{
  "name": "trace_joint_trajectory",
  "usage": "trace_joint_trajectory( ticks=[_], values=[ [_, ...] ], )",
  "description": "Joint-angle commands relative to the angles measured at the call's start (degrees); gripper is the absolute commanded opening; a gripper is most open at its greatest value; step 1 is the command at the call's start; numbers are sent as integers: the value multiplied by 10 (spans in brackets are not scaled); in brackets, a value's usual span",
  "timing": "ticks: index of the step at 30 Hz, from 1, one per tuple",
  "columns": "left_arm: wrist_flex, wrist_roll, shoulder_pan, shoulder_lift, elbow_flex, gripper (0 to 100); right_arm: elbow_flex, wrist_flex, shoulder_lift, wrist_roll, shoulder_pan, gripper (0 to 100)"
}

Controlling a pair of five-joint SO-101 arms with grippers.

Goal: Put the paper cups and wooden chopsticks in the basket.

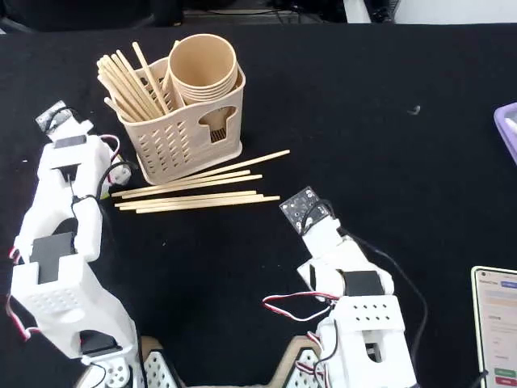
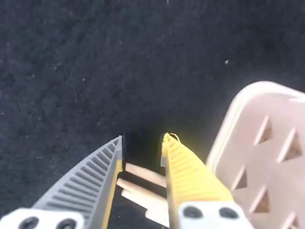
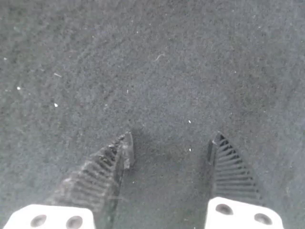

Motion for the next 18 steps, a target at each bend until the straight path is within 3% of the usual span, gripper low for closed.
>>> trace_joint_trajectory(
  ticks=[1,8,18],
  values=[
    [-7,-15,1,-10,9,145,1,-13,-13,1,7,254],
    [-2,-88,4,-13,45,142,1,-13,-13,1,7,254],
    [118,-164,7,-14,43,141,1,-13,-13,1,7,254]
  ],
)
